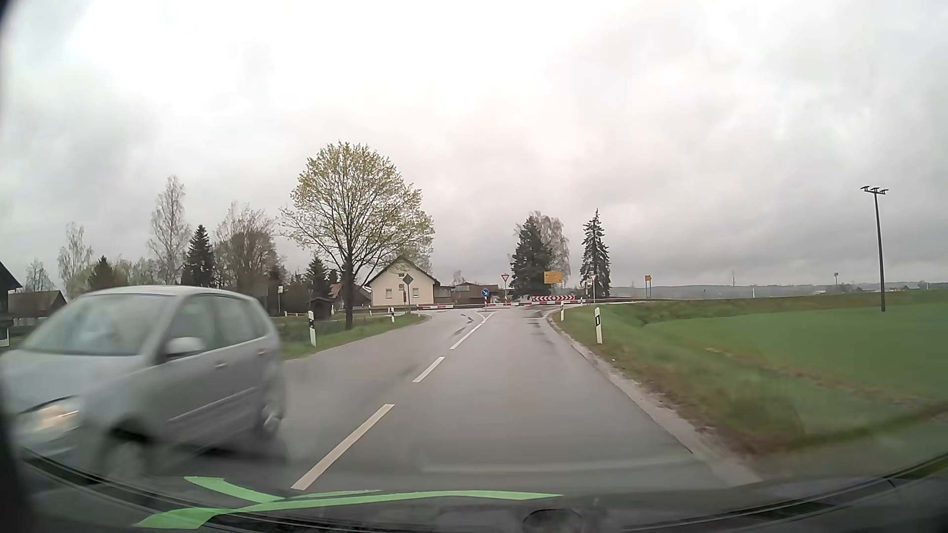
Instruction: Follow the waypoints while adhering to traffic rules and regulations
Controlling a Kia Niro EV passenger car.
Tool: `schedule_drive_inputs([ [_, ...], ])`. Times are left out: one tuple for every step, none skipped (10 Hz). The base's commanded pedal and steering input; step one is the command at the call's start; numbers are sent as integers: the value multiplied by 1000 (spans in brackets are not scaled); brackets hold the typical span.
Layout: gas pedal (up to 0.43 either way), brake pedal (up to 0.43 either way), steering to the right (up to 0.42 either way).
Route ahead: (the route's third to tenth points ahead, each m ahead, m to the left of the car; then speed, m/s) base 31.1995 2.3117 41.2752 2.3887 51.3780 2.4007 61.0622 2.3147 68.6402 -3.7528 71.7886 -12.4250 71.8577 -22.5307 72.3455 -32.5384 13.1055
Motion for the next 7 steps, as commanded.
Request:
schedule_drive_inputs([
  [0, 110, 0],
  [0, 122, 0],
  [0, 122, 0],
  [0, 128, 0],
  [0, 122, 0],
  [0, 122, 0],
  [0, 110, 0],
])
